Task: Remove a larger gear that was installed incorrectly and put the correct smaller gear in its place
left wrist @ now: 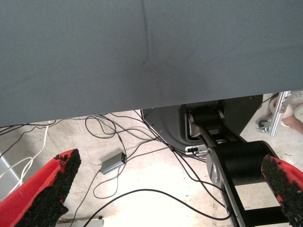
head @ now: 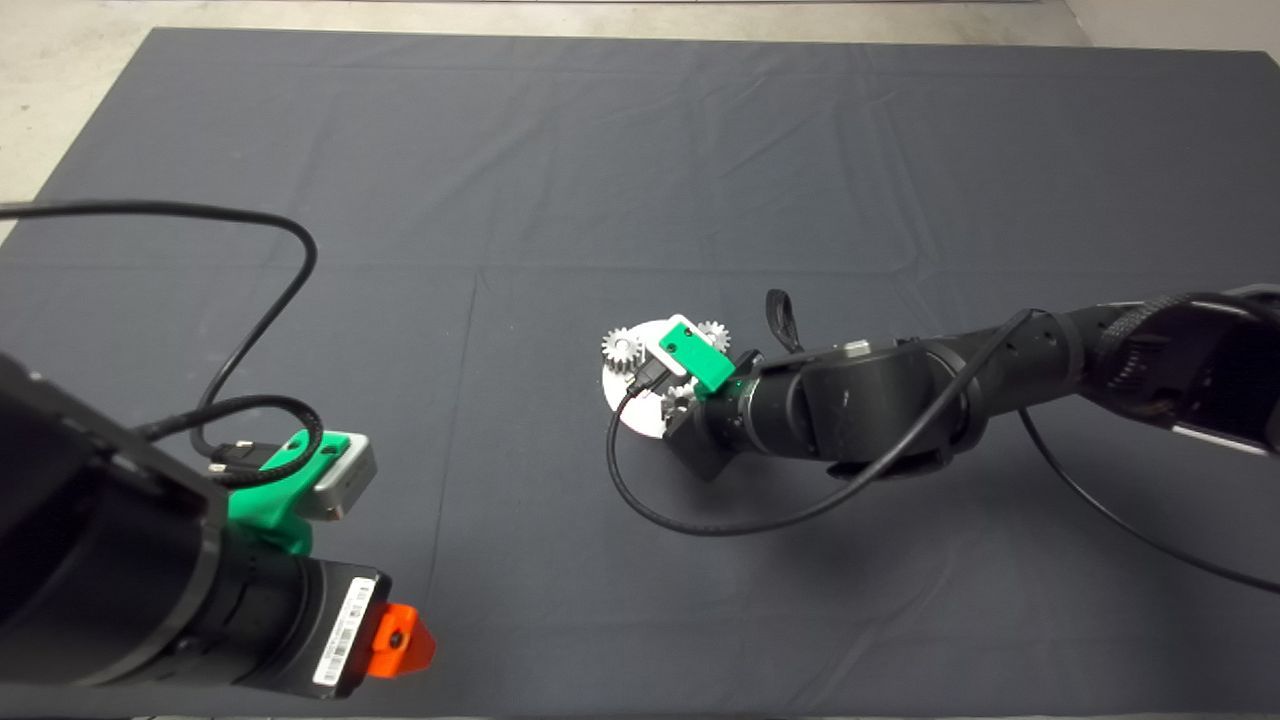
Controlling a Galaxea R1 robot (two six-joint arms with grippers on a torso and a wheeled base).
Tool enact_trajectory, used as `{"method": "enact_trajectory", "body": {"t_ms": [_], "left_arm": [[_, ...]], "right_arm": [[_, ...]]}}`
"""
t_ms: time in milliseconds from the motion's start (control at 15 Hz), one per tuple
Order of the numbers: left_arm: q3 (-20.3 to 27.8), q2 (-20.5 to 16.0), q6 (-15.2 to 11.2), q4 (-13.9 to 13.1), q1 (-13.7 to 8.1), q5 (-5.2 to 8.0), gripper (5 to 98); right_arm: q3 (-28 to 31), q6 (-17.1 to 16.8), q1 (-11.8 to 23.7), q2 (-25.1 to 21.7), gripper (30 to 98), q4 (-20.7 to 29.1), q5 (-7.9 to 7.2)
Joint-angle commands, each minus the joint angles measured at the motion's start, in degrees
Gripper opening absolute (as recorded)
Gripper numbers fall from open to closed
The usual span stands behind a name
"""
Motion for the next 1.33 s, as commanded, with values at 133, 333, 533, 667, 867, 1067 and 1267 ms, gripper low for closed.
{"method": "enact_trajectory", "body": {"t_ms": [133,333,533,667,867,1067,1267], "left_arm": [[0.92,-0.1,0.02,-1.1,-0.49,0.79,98.3],[0.92,-0.1,0.02,-1.1,-0.49,0.79,98.3],[0.92,-0.1,0.02,-1.1,-0.49,0.79,98.3],[0.92,-0.1,0.02,-1.1,-0.49,0.79,98.3],[0.92,-0.1,0.02,-1.1,-0.49,0.79,98.3],[0.92,-0.1,0.02,-1.1,-0.49,0.79,98.3],[0.92,-0.1,0.02,-1.18,-0.49,0.79,98.3]], "right_arm": [[0.95,0.26,0.91,0.33,36.9,-2.01,0.29],[0.77,-0.27,-0.05,0.5,36.9,-2.09,0.38],[0.77,-0.27,-0.05,0.33,36.9,-2.1,0.38],[0.42,-0.27,-0.05,0.24,36.9,-2.19,0.38],[-0.4,-0.18,-0.05,0.5,36.9,-2.28,0.38],[-0.63,-0.1,-0.05,0.41,36.9,-2.37,0.38],[-1.16,-0.05,-0.15,0.06,36.9,-3.77,0.29]]}}
